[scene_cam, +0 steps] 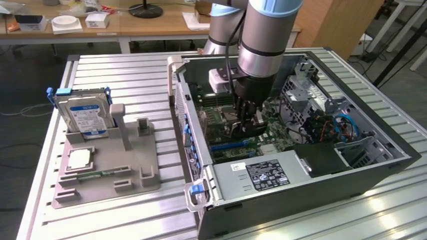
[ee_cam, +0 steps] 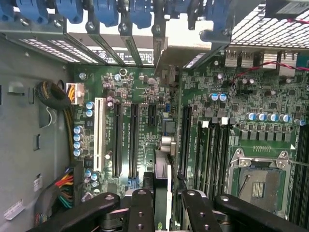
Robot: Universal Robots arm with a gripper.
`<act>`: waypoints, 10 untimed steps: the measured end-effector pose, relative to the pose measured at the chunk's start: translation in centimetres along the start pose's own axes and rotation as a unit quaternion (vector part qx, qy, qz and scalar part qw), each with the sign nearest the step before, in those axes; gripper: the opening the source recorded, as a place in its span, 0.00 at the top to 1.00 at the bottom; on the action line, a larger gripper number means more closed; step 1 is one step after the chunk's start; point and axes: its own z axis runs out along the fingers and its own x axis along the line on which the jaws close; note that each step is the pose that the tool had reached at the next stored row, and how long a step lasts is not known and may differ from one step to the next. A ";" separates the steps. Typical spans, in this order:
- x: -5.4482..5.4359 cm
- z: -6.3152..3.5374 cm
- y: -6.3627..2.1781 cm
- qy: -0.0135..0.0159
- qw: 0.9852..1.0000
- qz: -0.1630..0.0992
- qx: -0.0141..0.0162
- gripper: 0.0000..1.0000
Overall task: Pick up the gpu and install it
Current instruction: 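Insert the gpu into the slot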
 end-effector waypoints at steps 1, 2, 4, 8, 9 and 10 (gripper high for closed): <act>0.0 0.01 0.01 0.000 1.000 0.000 0.001 0.73; 0.0 0.02 0.02 0.000 1.000 0.000 0.001 0.73; 0.0 0.07 0.12 0.000 1.000 0.000 0.001 0.73; 0.0 0.18 0.52 0.000 1.000 0.000 0.001 0.73; 0.0 0.24 0.62 0.000 1.000 0.000 0.002 0.73; 0.0 0.30 0.71 0.001 1.000 0.000 0.003 0.73</act>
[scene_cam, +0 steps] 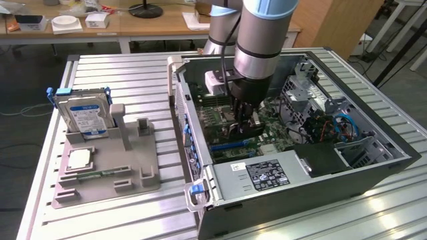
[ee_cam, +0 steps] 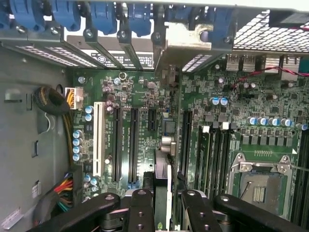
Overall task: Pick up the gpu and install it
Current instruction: 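Insert the gpu into the slot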
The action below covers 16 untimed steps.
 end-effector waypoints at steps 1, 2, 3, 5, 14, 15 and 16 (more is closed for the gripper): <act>0.0 0.09 0.08 0.000 1.000 0.000 0.001 0.73; 0.0 0.16 0.16 0.000 1.000 0.000 0.001 0.73; 0.0 0.24 0.22 0.000 1.000 0.000 0.002 0.73; 0.0 0.41 0.36 0.000 1.000 0.000 0.002 0.73; 0.0 1.30 0.62 0.001 1.000 0.000 0.007 0.73; 0.0 1.40 0.64 0.001 1.000 0.000 0.008 0.73; 0.0 1.47 0.65 0.001 1.000 0.000 0.009 0.73</act>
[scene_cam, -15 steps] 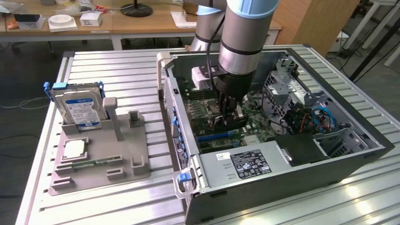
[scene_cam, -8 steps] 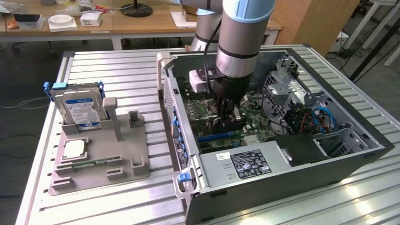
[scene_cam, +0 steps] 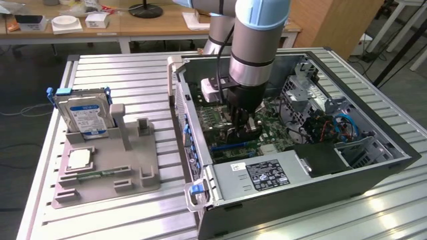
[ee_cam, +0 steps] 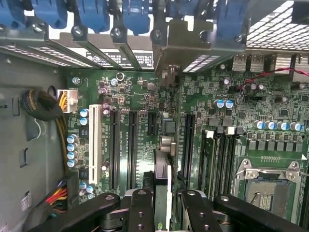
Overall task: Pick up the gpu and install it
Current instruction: 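Insert the gpu into the slot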
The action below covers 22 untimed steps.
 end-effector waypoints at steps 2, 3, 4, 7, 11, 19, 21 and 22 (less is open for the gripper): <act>0.0 0.01 0.00 0.000 1.000 0.000 0.000 0.73; 0.0 0.01 0.02 0.000 1.000 0.000 0.000 0.73; 0.0 0.03 0.07 0.000 1.000 0.000 0.000 0.73; -0.1 0.04 0.28 0.000 1.000 0.000 0.000 0.73; -0.1 0.11 0.53 0.000 1.000 0.000 0.000 0.73; -0.1 0.40 0.62 0.000 1.000 0.000 0.003 0.73; -0.2 0.45 0.62 0.000 1.000 0.000 0.004 0.73; -0.2 0.47 0.62 0.000 1.000 0.000 0.004 0.73</act>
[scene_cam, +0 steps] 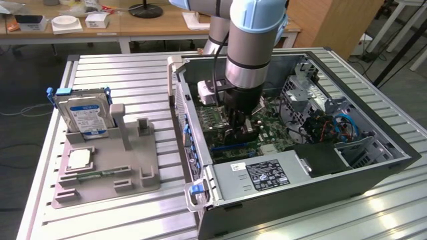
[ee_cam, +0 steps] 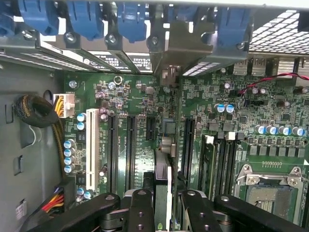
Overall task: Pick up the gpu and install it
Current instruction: 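Insert the gpu into the slot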
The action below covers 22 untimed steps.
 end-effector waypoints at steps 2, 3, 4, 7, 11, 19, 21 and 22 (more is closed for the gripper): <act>0.0 0.01 0.02 0.000 1.000 0.000 0.000 0.73; 0.0 0.01 0.02 0.000 1.000 0.000 0.000 0.73; 0.0 0.00 0.02 0.000 1.000 0.000 0.000 0.73; 0.0 -0.05 0.01 0.000 1.000 0.000 0.000 0.73; 0.0 -0.11 0.01 0.000 1.000 0.000 -0.001 0.73; 0.0 -0.42 -0.01 0.000 1.000 0.000 -0.001 0.73; 0.0 -0.41 -0.01 -0.001 1.000 0.000 -0.001 0.73; 0.0 -0.42 -0.01 -0.001 1.000 0.000 -0.001 0.73</act>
